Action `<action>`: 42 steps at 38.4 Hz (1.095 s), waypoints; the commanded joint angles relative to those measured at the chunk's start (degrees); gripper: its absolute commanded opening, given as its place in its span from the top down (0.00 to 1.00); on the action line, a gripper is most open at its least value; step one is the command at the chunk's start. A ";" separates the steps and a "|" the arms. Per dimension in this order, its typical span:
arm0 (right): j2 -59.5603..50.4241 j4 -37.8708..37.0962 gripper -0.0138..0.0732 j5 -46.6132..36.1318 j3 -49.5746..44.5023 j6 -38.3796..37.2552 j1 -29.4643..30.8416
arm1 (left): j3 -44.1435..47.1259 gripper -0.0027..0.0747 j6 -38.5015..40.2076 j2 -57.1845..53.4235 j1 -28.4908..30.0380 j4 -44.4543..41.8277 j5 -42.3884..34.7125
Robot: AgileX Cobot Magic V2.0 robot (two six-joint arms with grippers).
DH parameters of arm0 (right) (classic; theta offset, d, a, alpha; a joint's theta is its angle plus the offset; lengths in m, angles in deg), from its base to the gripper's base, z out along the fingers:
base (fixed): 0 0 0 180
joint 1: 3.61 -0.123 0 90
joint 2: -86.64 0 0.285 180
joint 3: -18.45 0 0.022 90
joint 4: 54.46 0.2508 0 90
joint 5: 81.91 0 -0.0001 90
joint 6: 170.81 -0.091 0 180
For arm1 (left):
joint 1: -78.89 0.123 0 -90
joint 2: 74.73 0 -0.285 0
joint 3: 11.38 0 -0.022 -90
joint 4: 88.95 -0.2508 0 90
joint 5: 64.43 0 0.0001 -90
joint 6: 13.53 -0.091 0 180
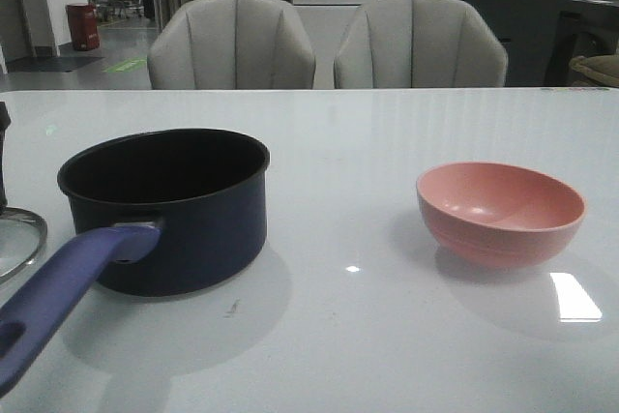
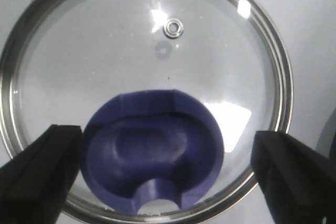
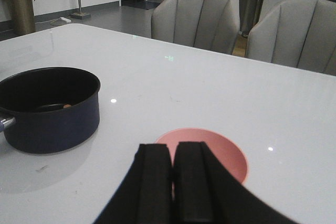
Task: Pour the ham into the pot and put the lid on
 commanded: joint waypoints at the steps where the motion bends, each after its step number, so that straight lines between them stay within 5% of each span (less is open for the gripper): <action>1: 0.27 -0.02 0.65 -4.17 1.66 0.05 -0.17 | -1.65 0.15 0.75 -2.21 0.14 0.28 -1.61; 35: 0.27 -0.02 0.65 -4.17 1.66 0.05 -0.17 | -1.65 0.22 0.60 0.05 2.30 3.26 -2.04; 42: 0.27 -0.02 0.65 -4.17 1.66 0.05 -0.17 | -1.65 0.41 0.60 0.05 2.30 3.38 -2.28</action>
